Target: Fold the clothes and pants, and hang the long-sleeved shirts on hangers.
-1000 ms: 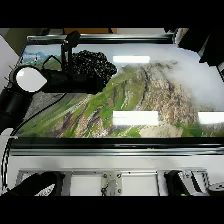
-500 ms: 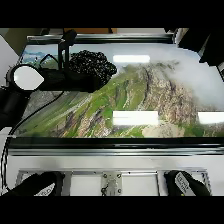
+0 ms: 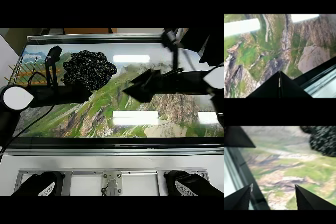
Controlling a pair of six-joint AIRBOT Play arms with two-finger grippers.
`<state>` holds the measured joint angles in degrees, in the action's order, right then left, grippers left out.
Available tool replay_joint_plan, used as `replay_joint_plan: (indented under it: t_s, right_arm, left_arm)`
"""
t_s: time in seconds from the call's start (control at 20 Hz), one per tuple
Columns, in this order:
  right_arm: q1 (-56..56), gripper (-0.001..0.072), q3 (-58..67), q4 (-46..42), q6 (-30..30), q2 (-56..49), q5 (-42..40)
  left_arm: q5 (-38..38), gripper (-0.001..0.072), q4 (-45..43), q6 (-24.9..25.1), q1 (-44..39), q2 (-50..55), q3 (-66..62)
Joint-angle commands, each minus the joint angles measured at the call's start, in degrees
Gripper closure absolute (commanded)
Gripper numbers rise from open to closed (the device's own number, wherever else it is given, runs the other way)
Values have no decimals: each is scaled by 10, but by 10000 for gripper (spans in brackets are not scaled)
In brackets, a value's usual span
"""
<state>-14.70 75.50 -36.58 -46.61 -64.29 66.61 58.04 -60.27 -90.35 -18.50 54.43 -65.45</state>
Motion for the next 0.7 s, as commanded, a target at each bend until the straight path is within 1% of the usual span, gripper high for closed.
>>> replay_joint_plan:
  t_s: [0.0, 0.15, 0.2, 0.25, 0.3, 0.65]
  right_arm:
    - [-61, 125, -7, -13, -1, -34, 16]
    - [-63, 131, -8, -12, -1, -42, 29]
    - [-63, 263, -7, -12, -1, -42, 29]
    - [-63, 523, -7, -12, -1, -42, 29]
    - [-63, 686, -7, -12, 0, -42, 29]
    - [-63, 686, -7, -12, -1, -43, 29]
  left_arm:
    - [-17, 695, -1, -1, 3, -42, 49]
    - [-17, 695, -1, -1, 3, -57, 51]
    - [-17, 695, -1, -1, 3, -60, 51]
    - [-17, 695, -1, -1, 3, -62, 51]
    - [-17, 695, -1, -1, 3, -61, 51]
    - [-17, 695, -1, -1, 2, -61, 52]
